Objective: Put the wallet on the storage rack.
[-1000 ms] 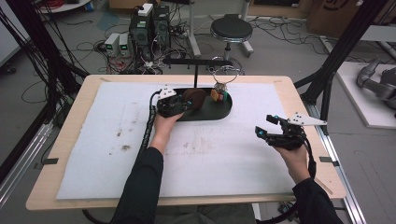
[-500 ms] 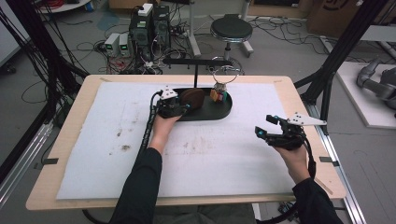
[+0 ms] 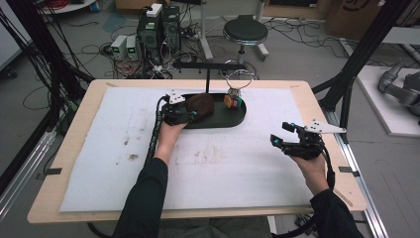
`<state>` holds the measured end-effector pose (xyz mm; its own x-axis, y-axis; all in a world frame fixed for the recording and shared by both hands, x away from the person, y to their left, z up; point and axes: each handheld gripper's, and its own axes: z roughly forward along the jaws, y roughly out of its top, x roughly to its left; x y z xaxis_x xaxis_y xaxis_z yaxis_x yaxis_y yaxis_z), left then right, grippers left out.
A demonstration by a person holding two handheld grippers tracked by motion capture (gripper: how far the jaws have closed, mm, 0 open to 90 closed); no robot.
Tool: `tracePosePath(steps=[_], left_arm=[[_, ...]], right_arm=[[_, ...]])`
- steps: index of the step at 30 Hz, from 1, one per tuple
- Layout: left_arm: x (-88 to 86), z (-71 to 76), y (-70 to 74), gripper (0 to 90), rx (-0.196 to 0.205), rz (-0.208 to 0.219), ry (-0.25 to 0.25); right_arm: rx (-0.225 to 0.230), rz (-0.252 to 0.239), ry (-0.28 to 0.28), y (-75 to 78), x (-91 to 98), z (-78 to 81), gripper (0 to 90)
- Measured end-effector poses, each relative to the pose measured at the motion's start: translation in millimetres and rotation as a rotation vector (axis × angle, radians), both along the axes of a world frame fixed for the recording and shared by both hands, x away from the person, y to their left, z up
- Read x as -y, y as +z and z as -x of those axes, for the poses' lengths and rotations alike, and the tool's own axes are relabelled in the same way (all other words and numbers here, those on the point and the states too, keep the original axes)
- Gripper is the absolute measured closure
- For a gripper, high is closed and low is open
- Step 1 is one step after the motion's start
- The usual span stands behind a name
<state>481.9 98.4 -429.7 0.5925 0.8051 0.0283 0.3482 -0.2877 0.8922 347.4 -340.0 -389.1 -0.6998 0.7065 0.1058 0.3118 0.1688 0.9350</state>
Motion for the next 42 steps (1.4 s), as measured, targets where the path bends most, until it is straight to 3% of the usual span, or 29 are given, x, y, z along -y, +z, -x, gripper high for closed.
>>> tracePosePath(steps=[3, 6, 10, 16, 24, 28, 33, 36, 40, 42], left_arm=[[-4.9, 2.9, 5.5, 34.4, -0.005, 0.000, 0.019], [-8.2, 10.8, 11.7, 33.2, 0.020, -0.012, 0.027], [-13.0, 24.5, 19.9, 32.6, 0.028, -0.003, -0.001], [-27.0, 49.4, 33.0, 29.3, 0.013, 0.055, -0.036], [-56.9, 91.2, 46.0, 26.0, 0.058, 0.123, -0.087], [-74.0, 109.3, 46.3, 25.1, 0.065, 0.160, -0.101], [-93.0, 130.2, 41.5, 21.6, 0.066, 0.166, -0.098], [-102.2, 140.3, 34.9, 21.6, 0.060, 0.148, -0.083], [-114.1, 148.8, 27.5, 21.6, 0.072, 0.135, -0.054], [-121.7, 151.2, 25.0, 21.6, 0.065, 0.153, -0.043]], right_arm=[[-0.002, 0.000, 0.000, -0.1, -0.2, 0.0, 21.7], [0.001, 0.001, -0.001, -0.1, 0.0, -0.3, 21.7], [-0.002, -0.003, -0.004, -0.1, 0.7, -0.5, 21.7], [-0.005, -0.001, -0.010, -0.2, 1.3, -0.7, 21.7], [-0.002, 0.009, -0.021, -1.5, 0.2, -3.6, 21.6], [-0.001, 0.016, -0.029, -1.8, 0.3, -4.5, 21.6], [-0.007, 0.021, -0.041, -2.1, 0.4, -4.7, 21.6], [-0.016, 0.030, -0.046, -3.1, 0.2, -5.9, 21.5], [-0.020, 0.035, -0.055, -3.8, 0.5, -6.7, 21.4], [-0.023, 0.039, -0.056, -4.1, 0.8, -7.3, 21.4]])
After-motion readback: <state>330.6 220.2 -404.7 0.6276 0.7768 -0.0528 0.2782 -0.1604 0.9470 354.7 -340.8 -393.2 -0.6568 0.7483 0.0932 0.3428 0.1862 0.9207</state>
